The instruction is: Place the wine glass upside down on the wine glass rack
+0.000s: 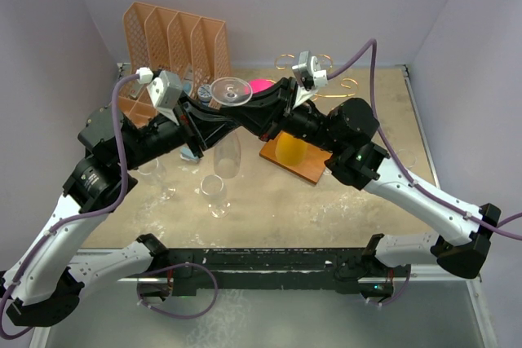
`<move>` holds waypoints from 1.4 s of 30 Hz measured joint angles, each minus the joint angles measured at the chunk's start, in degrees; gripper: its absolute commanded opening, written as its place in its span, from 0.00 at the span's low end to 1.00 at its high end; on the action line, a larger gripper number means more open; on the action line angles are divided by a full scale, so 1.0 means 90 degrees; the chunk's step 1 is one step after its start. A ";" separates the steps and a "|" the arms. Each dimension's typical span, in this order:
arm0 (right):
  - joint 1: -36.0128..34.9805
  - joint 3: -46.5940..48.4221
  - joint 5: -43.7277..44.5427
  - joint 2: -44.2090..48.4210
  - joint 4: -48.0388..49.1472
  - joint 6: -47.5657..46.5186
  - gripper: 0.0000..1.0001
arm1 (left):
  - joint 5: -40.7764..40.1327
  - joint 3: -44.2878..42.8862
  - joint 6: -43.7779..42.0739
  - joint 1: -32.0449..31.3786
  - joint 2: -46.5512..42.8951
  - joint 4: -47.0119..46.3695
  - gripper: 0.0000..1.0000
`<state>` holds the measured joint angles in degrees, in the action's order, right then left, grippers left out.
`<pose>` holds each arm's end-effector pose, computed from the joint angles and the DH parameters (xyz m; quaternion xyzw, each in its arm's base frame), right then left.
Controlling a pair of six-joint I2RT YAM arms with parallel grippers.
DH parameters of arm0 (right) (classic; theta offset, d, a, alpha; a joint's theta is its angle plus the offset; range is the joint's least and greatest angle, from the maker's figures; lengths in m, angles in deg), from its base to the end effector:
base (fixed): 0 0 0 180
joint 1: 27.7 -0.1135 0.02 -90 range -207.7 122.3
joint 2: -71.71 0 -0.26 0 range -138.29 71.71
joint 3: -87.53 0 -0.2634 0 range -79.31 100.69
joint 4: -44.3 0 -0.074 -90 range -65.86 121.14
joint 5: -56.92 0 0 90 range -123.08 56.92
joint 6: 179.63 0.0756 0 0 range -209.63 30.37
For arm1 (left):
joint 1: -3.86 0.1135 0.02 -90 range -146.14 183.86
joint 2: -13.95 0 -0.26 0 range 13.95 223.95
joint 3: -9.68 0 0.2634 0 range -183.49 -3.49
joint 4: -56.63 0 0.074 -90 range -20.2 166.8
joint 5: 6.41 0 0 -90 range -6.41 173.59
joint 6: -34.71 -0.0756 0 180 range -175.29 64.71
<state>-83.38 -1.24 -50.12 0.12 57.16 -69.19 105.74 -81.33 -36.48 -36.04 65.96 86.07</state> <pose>0.1561 0.2680 0.5273 -0.2678 0.4140 0.5906 0.6388 0.1403 -0.1544 0.5081 0.2602 0.5962 -0.4755 0.5923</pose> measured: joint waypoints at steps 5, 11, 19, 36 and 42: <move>0.0022 -0.0083 0.0015 0.0005 0.0032 0.0148 0.45 | -0.0134 0.0112 0.0005 -0.0005 -0.0049 -0.0034 0.00; 0.0019 -0.0325 0.0138 0.0311 0.0053 0.0287 0.65 | -0.1280 0.0180 0.0002 0.0002 -0.0053 -0.0036 0.00; 0.0019 -0.0831 0.0622 0.1134 0.0134 0.0435 0.69 | -0.3368 0.0199 -0.0389 0.0012 0.0333 -0.0209 0.00; 0.0019 -0.0998 0.1316 0.1678 0.0119 0.0619 0.70 | -0.3487 -0.0253 -0.1501 0.1212 0.2601 -0.1445 0.00; 0.0019 -0.0976 0.1768 0.1678 0.0005 0.0617 0.70 | -0.1792 -0.0355 -0.1384 0.2025 0.3201 -0.2494 0.00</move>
<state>-83.21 -10.03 -34.21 15.22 57.20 -63.63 89.61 -84.52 -48.94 -17.81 94.77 63.62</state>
